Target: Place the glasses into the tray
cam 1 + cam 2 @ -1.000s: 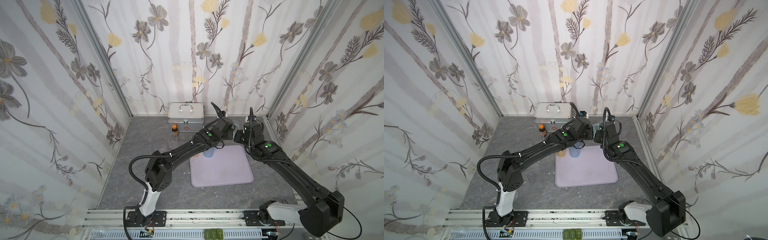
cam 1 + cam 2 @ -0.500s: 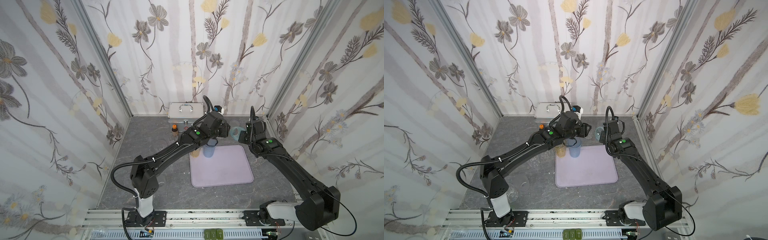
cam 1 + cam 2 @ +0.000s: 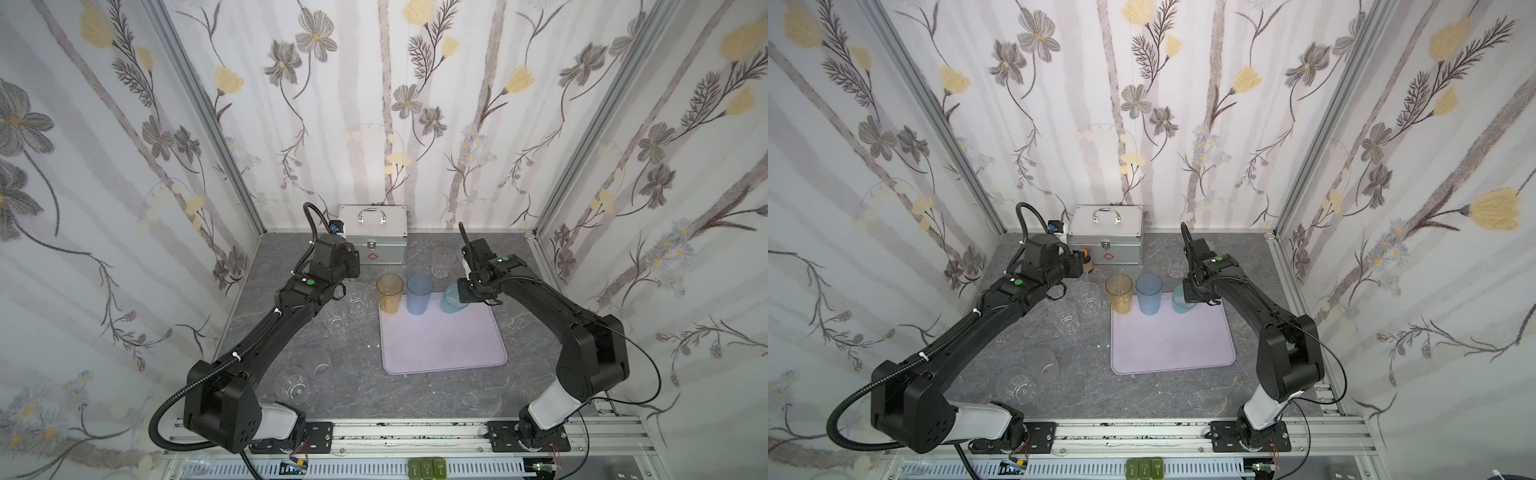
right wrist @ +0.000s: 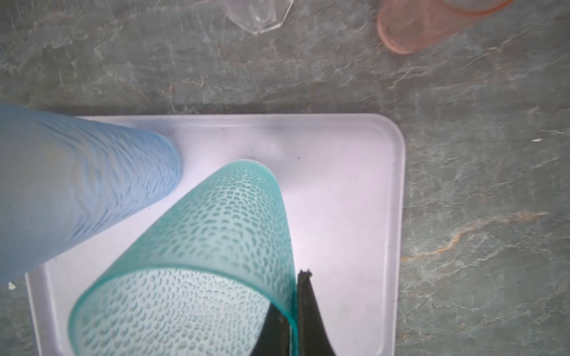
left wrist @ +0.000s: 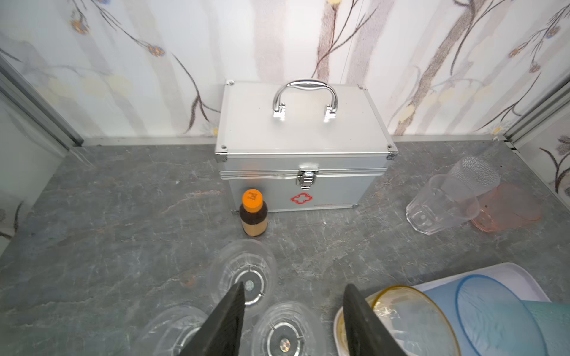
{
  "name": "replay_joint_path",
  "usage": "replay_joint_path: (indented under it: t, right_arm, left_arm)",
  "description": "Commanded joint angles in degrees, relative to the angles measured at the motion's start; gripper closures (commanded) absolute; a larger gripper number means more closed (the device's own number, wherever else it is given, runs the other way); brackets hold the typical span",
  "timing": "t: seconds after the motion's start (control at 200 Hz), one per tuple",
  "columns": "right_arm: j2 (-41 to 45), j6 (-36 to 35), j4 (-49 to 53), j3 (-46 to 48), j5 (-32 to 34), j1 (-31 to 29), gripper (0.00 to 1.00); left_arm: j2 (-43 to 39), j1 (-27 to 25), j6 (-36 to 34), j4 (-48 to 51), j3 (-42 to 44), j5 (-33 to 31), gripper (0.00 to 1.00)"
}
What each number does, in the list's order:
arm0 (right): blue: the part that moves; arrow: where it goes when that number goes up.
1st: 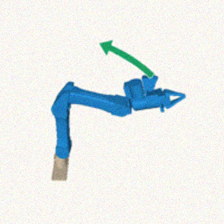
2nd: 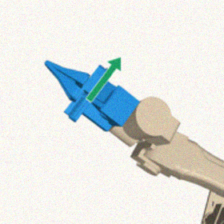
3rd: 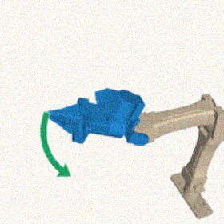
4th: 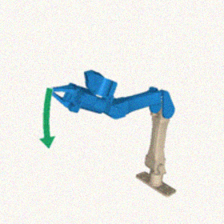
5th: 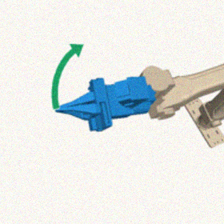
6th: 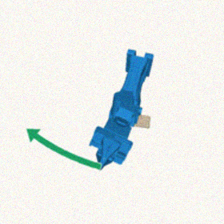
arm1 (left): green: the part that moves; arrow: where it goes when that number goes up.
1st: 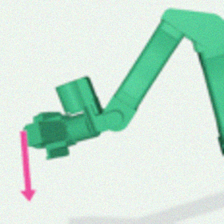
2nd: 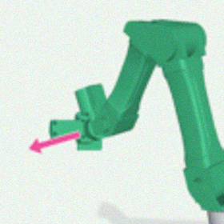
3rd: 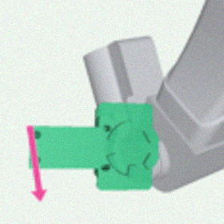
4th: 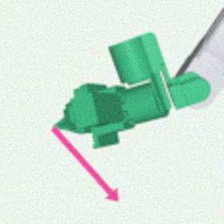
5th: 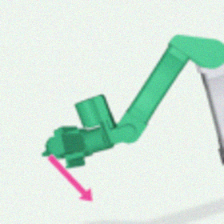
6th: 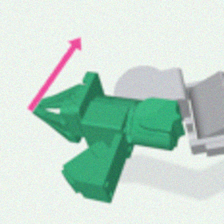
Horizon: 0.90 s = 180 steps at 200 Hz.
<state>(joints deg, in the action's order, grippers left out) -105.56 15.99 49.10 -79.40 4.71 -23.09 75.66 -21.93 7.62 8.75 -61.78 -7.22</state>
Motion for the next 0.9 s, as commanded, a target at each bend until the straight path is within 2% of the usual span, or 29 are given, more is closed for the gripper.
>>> replay_joint_path:
  t: [0.0, 0.3, 0.54, 0.73, 0.799, 0.894]
  right_arm:
    - [-4.20, -0.96, 1.56, -4.04, 0.12, -0.70, 1.00]
    - [-11.41, -2.69, 6.91, -11.55, 3.73, -0.87, 1.00]
    - [-14.23, -2.99, 6.94, -13.95, 3.58, -0.80, 0.93]
    - [-14.41, -2.37, 6.17, -15.52, 3.39, -0.79, 0.83]
    - [-14.12, -2.15, 5.92, -15.91, 2.84, -0.75, 0.77]
    - [-12.45, -1.63, 5.50, -16.91, 0.92, -0.57, 0.68]
  left_arm:
    - [-5.48, 2.54, -4.20, -14.21, 6.27, -0.79, 0.36]
    - [-8.33, 5.13, -4.45, -17.09, 9.18, 1.05, 0.34]
    - [-7.72, 5.59, -3.85, -17.54, 9.55, 2.99, 0.34]
    - [-6.94, 5.62, -2.82, -17.89, 9.53, 4.74, 0.33]
    - [-6.41, 5.60, -1.82, -18.15, 9.51, 5.15, 0.32]
    - [-4.06, 5.34, 3.49, -18.16, 8.29, 7.84, 0.31]
